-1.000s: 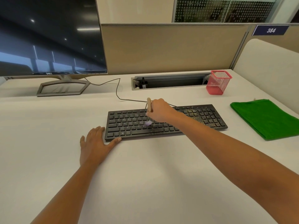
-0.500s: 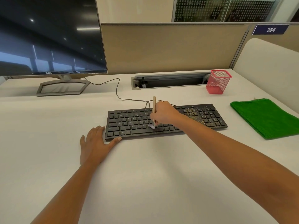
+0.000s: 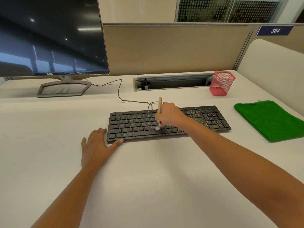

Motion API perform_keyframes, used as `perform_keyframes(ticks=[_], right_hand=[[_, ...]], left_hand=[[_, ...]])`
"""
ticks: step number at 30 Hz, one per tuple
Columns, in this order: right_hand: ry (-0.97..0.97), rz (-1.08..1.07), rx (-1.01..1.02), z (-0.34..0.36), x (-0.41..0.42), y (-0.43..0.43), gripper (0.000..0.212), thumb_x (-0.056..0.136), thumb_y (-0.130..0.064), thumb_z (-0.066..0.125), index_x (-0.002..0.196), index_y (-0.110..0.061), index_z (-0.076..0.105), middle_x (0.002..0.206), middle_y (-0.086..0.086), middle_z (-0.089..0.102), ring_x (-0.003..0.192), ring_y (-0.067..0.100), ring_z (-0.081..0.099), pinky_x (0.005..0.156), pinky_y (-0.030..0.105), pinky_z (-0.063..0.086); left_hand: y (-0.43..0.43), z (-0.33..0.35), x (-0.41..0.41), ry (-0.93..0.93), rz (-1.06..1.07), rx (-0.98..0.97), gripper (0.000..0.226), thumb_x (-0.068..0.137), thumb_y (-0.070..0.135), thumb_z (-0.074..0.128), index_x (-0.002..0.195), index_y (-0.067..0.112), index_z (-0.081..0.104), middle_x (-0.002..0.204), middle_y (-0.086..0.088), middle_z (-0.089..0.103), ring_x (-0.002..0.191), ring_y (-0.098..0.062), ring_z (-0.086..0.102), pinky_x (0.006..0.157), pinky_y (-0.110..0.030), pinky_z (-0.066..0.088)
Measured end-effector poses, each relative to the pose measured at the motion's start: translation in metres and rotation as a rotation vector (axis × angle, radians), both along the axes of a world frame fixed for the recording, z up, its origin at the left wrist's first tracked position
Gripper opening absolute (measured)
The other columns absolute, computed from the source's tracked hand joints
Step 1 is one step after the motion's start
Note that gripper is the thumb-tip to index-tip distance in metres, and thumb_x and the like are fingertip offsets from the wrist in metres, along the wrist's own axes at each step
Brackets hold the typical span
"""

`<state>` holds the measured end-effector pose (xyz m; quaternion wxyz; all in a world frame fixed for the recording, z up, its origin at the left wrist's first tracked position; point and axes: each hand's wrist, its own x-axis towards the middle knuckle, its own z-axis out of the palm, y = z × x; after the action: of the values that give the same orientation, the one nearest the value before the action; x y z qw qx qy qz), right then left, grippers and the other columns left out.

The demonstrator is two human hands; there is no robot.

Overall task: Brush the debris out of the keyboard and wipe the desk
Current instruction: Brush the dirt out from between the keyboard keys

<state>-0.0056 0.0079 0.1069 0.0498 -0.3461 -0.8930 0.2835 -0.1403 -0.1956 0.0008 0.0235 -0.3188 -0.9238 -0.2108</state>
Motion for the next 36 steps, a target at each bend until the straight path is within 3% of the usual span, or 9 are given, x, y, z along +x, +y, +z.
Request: perform_keyframes(ticks=[3, 8, 13, 16, 20, 23, 28, 36], right_hand=[[0.049, -0.025, -0.007, 0.002, -0.002, 0.003, 0.027, 0.092, -0.018, 0.054, 0.105, 0.004, 0.062, 0.096, 0.016, 0.066, 0.088, 0.027, 0.067, 0.083, 0.036, 0.055], [0.152, -0.096, 0.003, -0.002, -0.002, 0.003, 0.028, 0.094, -0.02, 0.052, 0.104, 0.004, 0.064, 0.09, 0.014, 0.063, 0.076, 0.021, 0.06, 0.055, 0.02, 0.044], [0.027, -0.016, -0.03, -0.005, 0.001, -0.001, 0.027, 0.092, -0.018, 0.054, 0.105, 0.004, 0.062, 0.094, 0.014, 0.063, 0.083, 0.025, 0.062, 0.07, 0.03, 0.052], [0.087, -0.024, -0.083, -0.003, 0.0, 0.0, 0.027, 0.091, -0.018, 0.055, 0.104, 0.005, 0.063, 0.099, 0.018, 0.067, 0.088, 0.03, 0.068, 0.084, 0.039, 0.056], [0.164, 0.048, -0.097, 0.001, 0.001, -0.003, 0.026, 0.091, -0.021, 0.057, 0.101, 0.001, 0.068, 0.098, 0.017, 0.069, 0.083, 0.025, 0.067, 0.08, 0.036, 0.056], [0.045, 0.16, 0.004, 0.004, 0.005, -0.005, 0.028, 0.093, -0.024, 0.055, 0.105, -0.002, 0.069, 0.1, 0.013, 0.066, 0.076, 0.017, 0.055, 0.064, 0.023, 0.045], [-0.13, 0.143, 0.16, 0.013, 0.007, 0.003, 0.025, 0.09, -0.02, 0.056, 0.105, -0.002, 0.064, 0.089, 0.009, 0.056, 0.079, 0.02, 0.053, 0.059, 0.025, 0.039], [0.093, -0.008, 0.036, 0.005, 0.0, 0.002, 0.027, 0.092, -0.022, 0.055, 0.104, 0.001, 0.064, 0.084, 0.007, 0.057, 0.074, 0.017, 0.055, 0.05, 0.016, 0.036]], left_hand=[[0.0, 0.001, 0.001, -0.001, -0.001, 0.001, 0.081, 0.079, 0.07, 0.047, 0.139, 0.015, 0.042, 0.147, -0.001, 0.039, 0.14, -0.017, 0.025, 0.116, -0.046, 0.011], [-0.001, 0.002, 0.002, -0.001, 0.001, 0.001, 0.08, 0.08, 0.068, 0.048, 0.139, 0.015, 0.041, 0.148, -0.002, 0.038, 0.141, -0.017, 0.025, 0.116, -0.046, 0.01], [0.0, 0.003, 0.003, -0.008, 0.002, -0.008, 0.08, 0.08, 0.068, 0.048, 0.14, 0.015, 0.041, 0.149, -0.001, 0.037, 0.141, -0.017, 0.024, 0.116, -0.046, 0.01], [0.0, 0.004, 0.003, -0.015, 0.001, -0.009, 0.08, 0.08, 0.069, 0.047, 0.14, 0.016, 0.04, 0.15, -0.001, 0.035, 0.142, -0.017, 0.023, 0.116, -0.046, 0.009], [-0.001, 0.004, 0.003, -0.013, 0.002, -0.011, 0.081, 0.079, 0.07, 0.046, 0.14, 0.016, 0.04, 0.15, -0.002, 0.036, 0.141, -0.017, 0.023, 0.116, -0.046, 0.01], [0.0, 0.004, 0.003, -0.015, 0.003, -0.012, 0.081, 0.079, 0.07, 0.046, 0.14, 0.016, 0.041, 0.149, -0.002, 0.036, 0.141, -0.017, 0.024, 0.116, -0.046, 0.01], [0.0, 0.003, 0.002, -0.011, -0.001, -0.008, 0.078, 0.081, 0.067, 0.048, 0.139, 0.016, 0.041, 0.149, -0.001, 0.036, 0.141, -0.016, 0.023, 0.116, -0.046, 0.01], [0.0, 0.003, 0.002, -0.013, -0.002, -0.003, 0.078, 0.081, 0.067, 0.049, 0.139, 0.015, 0.042, 0.149, -0.001, 0.036, 0.141, -0.016, 0.024, 0.116, -0.046, 0.011]])
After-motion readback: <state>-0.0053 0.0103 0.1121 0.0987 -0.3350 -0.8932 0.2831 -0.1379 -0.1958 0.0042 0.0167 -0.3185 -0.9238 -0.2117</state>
